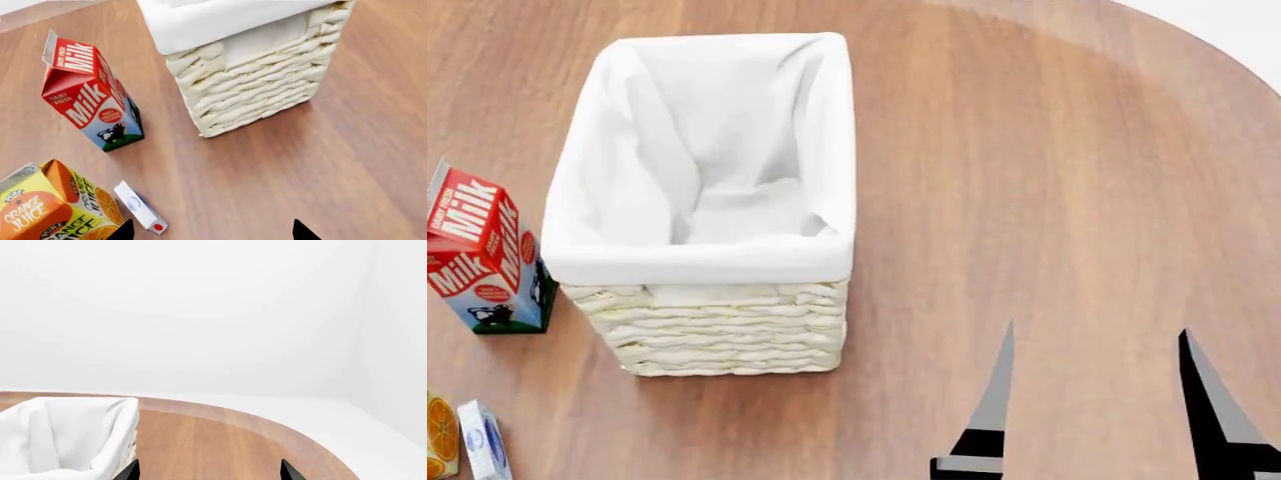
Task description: Pick up the tomato sauce, and put it in the basket.
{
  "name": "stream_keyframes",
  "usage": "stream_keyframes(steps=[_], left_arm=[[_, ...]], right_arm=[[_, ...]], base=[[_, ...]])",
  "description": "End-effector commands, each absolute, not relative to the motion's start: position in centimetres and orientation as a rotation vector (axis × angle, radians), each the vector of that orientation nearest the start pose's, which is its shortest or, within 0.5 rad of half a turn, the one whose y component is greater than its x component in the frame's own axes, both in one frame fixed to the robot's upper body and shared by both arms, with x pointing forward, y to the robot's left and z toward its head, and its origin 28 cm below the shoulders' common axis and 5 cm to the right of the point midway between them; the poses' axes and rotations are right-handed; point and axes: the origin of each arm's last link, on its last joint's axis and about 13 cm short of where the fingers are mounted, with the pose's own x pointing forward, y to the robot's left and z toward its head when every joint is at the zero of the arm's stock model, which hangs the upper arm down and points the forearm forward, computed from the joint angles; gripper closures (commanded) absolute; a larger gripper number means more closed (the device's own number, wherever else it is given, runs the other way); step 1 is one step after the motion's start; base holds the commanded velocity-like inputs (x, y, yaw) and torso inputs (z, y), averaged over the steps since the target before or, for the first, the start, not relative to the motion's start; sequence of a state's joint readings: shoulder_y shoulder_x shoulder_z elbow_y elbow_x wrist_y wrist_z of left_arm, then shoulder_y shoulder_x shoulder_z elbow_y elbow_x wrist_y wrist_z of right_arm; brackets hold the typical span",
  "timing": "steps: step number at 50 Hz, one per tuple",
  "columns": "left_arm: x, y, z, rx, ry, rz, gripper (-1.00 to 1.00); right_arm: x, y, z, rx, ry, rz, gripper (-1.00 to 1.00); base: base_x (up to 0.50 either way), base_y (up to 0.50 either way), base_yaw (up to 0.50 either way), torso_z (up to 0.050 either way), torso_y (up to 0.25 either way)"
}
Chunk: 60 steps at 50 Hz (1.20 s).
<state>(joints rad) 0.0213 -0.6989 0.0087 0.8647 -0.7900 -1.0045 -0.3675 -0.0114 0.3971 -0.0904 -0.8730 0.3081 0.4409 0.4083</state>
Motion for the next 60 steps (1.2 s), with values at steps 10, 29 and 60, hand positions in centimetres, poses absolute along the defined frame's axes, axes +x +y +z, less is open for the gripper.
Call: stream_keyframes(steps=[10, 29, 60], left_arm=[[14.7, 26.5, 12.4, 0.231, 0.410, -0.246, -1.00], [14.6, 26.4, 10.8, 0.217, 0.547, -0.268, -1.00], [13.9, 27.7, 11.4, 0.245, 0.572, -0.223, -1.00]], right_arm=[[16.8, -11.6, 15.8, -0.051, -0.373, -0.043, -1.00], [16.9, -11.6, 15.7, -0.051, -0.371, -0.041, -1.00], [17.0, -11.6, 15.5, -0.049, -0.365, -0.041, -1.00]], base=[[0.00, 0.00, 0.00, 0.000, 0.000], [0.00, 0.00, 0.00, 0.000, 0.000], [0.00, 0.00, 0.00, 0.000, 0.000]])
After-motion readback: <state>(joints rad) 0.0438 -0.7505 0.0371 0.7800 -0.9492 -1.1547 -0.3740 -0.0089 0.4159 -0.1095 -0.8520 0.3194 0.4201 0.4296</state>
